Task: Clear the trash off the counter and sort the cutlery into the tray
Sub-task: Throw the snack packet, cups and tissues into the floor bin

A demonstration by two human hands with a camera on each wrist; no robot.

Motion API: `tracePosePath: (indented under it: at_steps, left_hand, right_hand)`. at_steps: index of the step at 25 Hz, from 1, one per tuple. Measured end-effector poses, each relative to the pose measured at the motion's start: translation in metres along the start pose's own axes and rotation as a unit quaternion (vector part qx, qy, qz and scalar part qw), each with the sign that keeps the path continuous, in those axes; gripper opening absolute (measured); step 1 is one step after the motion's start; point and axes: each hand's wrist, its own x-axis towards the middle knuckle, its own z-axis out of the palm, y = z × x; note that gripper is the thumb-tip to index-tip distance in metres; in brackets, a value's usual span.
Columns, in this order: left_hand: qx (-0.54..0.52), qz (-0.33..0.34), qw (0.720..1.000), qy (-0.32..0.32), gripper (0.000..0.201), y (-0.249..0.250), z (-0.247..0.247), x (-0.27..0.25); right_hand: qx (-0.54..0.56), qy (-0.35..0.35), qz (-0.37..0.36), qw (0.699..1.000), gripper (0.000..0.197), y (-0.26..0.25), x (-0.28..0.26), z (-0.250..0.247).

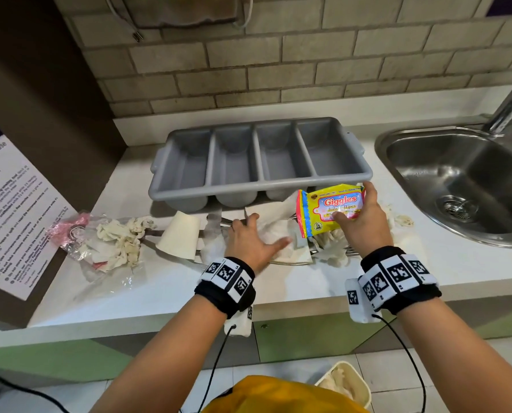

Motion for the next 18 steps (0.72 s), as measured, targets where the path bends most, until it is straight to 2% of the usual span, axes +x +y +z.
tracePosePath:
  at_steps: [2,5,8,13,18]
  left_hand:
    - [0.040,0.021,0.999,-0.014,0.089,0.004,0.006,0.000]
    - [0.074,0.031,0.997,-0.017,0.066,0.007,0.007,0.003]
    - [0.057,0.042,0.997,-0.029,0.046,0.003,0.008,0.006]
    - [0.036,0.129,0.986,-0.101,0.070,-0.003,0.013,0.011]
    - [0.068,0.116,0.983,-0.124,0.060,0.000,0.016,0.013]
  right_hand:
    - [-0.001,0.000,-0.001,1.000,0.074,0.001,-0.002,-0.002]
    - [-0.001,0.000,-0.002,1.000,0.077,0.001,-0.004,-0.004]
    - [-0.001,-0.002,-0.002,1.000,0.077,0.000,-0.006,-0.007]
    - [-0.003,-0.005,-0.004,1.000,0.076,-0.002,-0.009,-0.009]
    - [-0.002,-0.011,-0.009,1.000,0.074,-0.003,-0.012,-0.010]
